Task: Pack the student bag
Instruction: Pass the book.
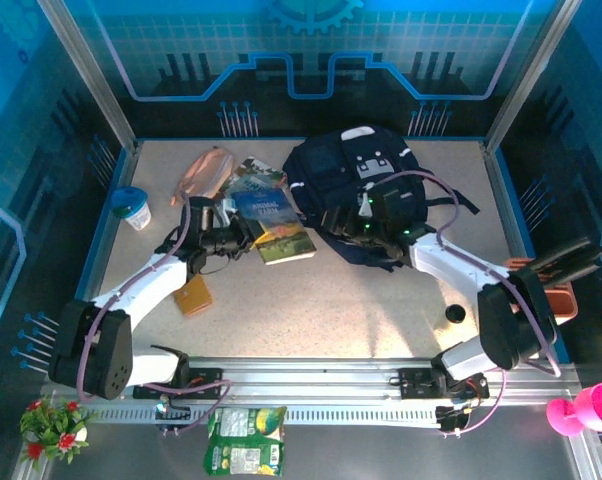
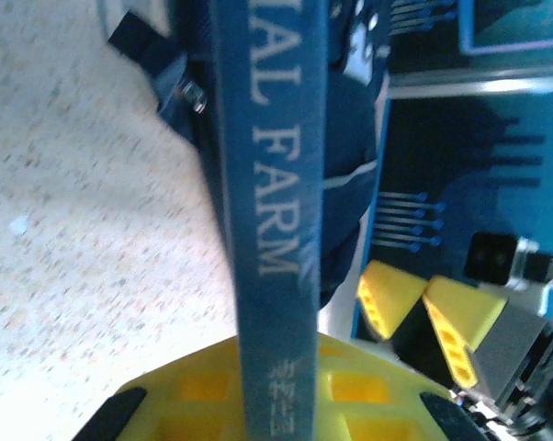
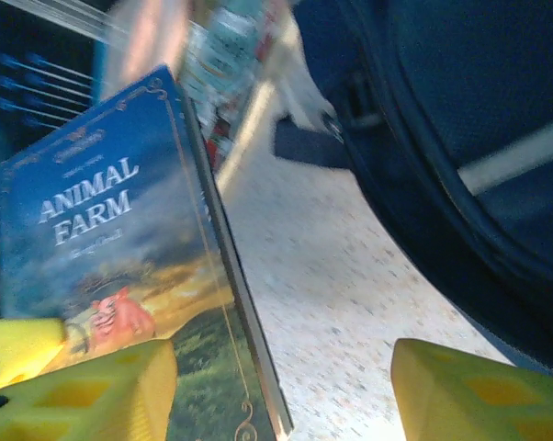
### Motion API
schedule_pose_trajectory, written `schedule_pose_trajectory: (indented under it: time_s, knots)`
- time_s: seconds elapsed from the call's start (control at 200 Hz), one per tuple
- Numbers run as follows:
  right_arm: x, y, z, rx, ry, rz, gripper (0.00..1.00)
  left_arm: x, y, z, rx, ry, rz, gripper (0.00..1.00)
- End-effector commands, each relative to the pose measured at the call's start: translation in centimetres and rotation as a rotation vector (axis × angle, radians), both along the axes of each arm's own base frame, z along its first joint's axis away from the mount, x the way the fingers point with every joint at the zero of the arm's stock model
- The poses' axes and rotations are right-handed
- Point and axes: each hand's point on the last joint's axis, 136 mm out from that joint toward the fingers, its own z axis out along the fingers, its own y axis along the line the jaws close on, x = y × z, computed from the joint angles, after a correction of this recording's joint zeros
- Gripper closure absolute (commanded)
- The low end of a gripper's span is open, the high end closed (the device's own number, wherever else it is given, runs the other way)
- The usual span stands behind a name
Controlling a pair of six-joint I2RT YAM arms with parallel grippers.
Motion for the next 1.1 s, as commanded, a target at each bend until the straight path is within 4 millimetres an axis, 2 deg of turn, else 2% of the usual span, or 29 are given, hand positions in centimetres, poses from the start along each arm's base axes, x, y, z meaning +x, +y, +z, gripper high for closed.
schedule_pose_trajectory:
  time_s: [0.0,0.125,0.195,0.345,0.39,0.41,0.56,0.645,0.79,0.945,1.096]
  knots:
    - [0.6,0.7,2.9,0.208,-0.023,-0.002,0.25,3.1,0.3,5.8,-0.119,-0.135,0.119,1.00]
    - [0.7,2.0,4.6,0.337,-0.016,0.023,0.12,5.2,-0.3,8.1,-0.225,-0.196,0.176,1.00]
    - [0.9,2.8,5.5,0.400,-0.018,0.035,0.08,6.1,-0.9,9.2,-0.282,-0.227,0.197,1.00]
    - [1.6,4.5,7.0,0.473,-0.008,0.051,0.07,7.3,-2.0,10.2,-0.331,-0.268,0.213,1.00]
    - [1.7,4.9,6.5,0.473,0.009,0.047,0.07,7.6,-2.2,10.4,-0.341,-0.272,0.212,1.00]
    - [2.1,5.2,7.6,0.485,-0.008,0.050,0.07,7.6,-2.4,10.5,-0.345,-0.276,0.210,1.00]
    - [2.9,6.8,7.8,0.502,0.013,0.043,0.09,7.8,-3.0,10.7,-0.364,-0.292,0.210,1.00]
    - [3.2,7.4,7.4,0.507,0.034,0.015,0.12,7.8,-3.5,10.8,-0.366,-0.291,0.200,1.00]
    - [4.1,8.0,7.8,0.528,0.021,0.000,0.21,7.7,-3.8,11.3,-0.382,-0.306,0.187,1.00]
    - [4.7,8.3,8.0,0.533,0.017,-0.014,0.38,7.6,-3.9,11.4,-0.387,-0.307,0.185,1.00]
    - [5.1,7.5,8.0,0.494,-0.038,-0.056,0.62,7.5,-3.9,11.5,-0.378,-0.326,0.180,1.00]
